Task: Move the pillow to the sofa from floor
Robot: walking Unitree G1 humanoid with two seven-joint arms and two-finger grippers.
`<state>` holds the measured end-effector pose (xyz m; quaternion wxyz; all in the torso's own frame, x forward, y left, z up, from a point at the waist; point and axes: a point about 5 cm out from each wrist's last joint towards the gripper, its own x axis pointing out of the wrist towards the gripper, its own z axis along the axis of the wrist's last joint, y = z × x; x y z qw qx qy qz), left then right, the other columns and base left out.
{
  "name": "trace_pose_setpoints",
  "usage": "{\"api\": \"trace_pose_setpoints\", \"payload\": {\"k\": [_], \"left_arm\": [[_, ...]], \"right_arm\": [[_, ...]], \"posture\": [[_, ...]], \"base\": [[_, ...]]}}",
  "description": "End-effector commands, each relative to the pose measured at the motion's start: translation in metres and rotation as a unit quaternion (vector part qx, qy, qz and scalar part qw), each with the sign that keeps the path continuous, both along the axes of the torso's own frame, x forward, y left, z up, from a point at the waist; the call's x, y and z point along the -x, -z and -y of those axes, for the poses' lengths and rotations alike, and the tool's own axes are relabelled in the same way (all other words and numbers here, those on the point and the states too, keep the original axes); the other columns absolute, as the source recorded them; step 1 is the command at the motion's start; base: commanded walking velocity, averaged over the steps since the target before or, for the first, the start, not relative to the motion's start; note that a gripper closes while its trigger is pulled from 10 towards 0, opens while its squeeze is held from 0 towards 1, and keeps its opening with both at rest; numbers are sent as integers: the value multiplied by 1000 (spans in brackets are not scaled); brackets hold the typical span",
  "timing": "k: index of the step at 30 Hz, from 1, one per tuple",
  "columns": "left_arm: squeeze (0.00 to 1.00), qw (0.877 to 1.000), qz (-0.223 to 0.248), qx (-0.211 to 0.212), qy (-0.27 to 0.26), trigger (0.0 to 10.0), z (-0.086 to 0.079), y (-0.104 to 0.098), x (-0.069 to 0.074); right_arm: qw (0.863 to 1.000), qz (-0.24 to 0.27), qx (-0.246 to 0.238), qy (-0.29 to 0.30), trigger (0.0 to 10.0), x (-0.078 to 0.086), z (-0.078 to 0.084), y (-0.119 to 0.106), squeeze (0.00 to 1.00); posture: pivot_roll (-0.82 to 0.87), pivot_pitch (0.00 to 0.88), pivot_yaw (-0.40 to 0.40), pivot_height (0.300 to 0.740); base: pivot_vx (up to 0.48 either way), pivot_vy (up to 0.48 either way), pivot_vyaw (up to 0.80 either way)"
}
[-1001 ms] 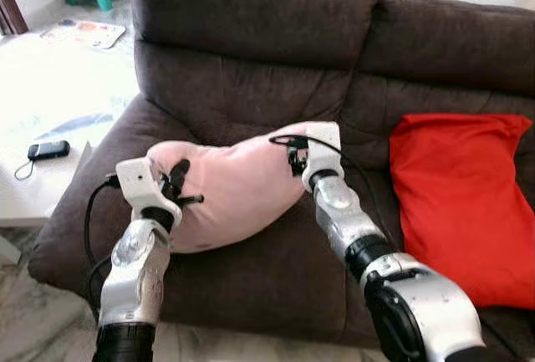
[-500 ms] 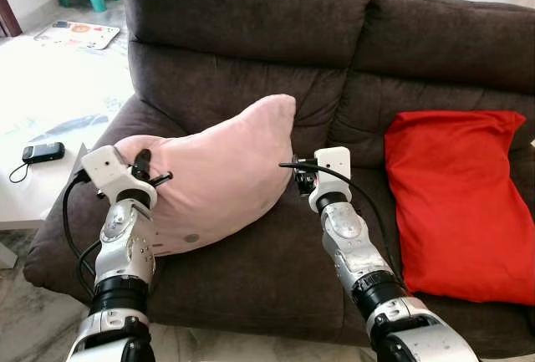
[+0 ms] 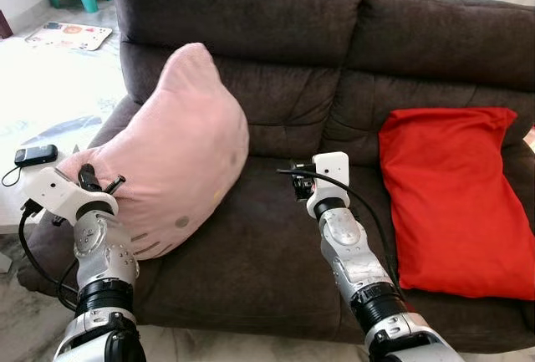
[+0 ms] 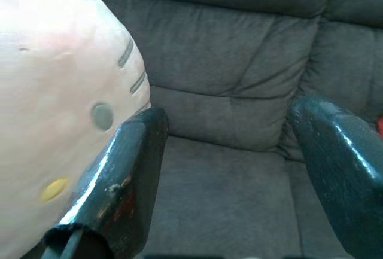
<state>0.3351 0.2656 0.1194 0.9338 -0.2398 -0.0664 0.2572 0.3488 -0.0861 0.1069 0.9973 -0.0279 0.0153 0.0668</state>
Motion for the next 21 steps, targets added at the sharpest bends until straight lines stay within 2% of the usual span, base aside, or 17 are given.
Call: {"api": "trace_pose_setpoints", "payload": {"k": [1, 5, 7, 10, 11, 14, 15, 17, 18, 21], "left_arm": [[0, 999, -30, -2, 38, 10000, 10, 11, -3], [0, 989, -28, -53, 138, 10000, 36, 9, -11], [0, 985, -37, -63, 156, 10000, 40, 11, -11], [0, 980, -48, -82, 174, 10000, 42, 13, -12], [0, 976, -68, -94, 186, 10000, 41, 17, -12], [0, 975, -93, -107, 170, 10000, 33, 21, -10], [0, 980, -93, -101, 145, 10000, 26, 20, -9], [0, 990, -77, -54, 107, 10000, 17, 18, -7], [0, 995, -66, 1, 74, 10000, 10, 17, -6], [0, 994, -72, 49, 62, 10000, 10, 18, -9]], "right_arm": [[1000, -2, 3, 0, 10000, 1, 0, -1, 0], [1000, -2, 2, 6, 10000, 2, 3, -1, 0], [1000, -4, 3, 6, 10000, 2, 3, -1, 0], [1000, -5, 3, 7, 10000, 3, 3, -1, 0], [1000, -7, 3, 6, 10000, 4, 3, -1, 0], [1000, -8, 2, 6, 10000, 4, 1, 0, 0], [1000, -9, 1, 6, 10000, 5, 1, 0, 0], [1000, -10, 0, 5, 10000, 5, 0, 0, 0], [1000, -10, 0, 4, 10000, 5, -1, 0, 0], [1000, -10, 0, 3, 10000, 5, -2, -1, 0]], "posture": [[139, 71, -109, 740], [136, 71, -108, 740], [135, 72, -109, 740], [134, 72, -107, 740], [138, 73, -108, 740], [138, 73, -107, 740], [139, 73, -106, 740], [140, 73, -108, 740], [141, 71, -109, 740], [141, 72, -110, 740]], "base": [[0, 0, 0], [0, 0, 0], [0, 0, 0], [0, 0, 0], [0, 0, 0], [0, 0, 0], [0, 0, 0], [0, 0, 0], [0, 0, 0], [0, 0, 0]]}}
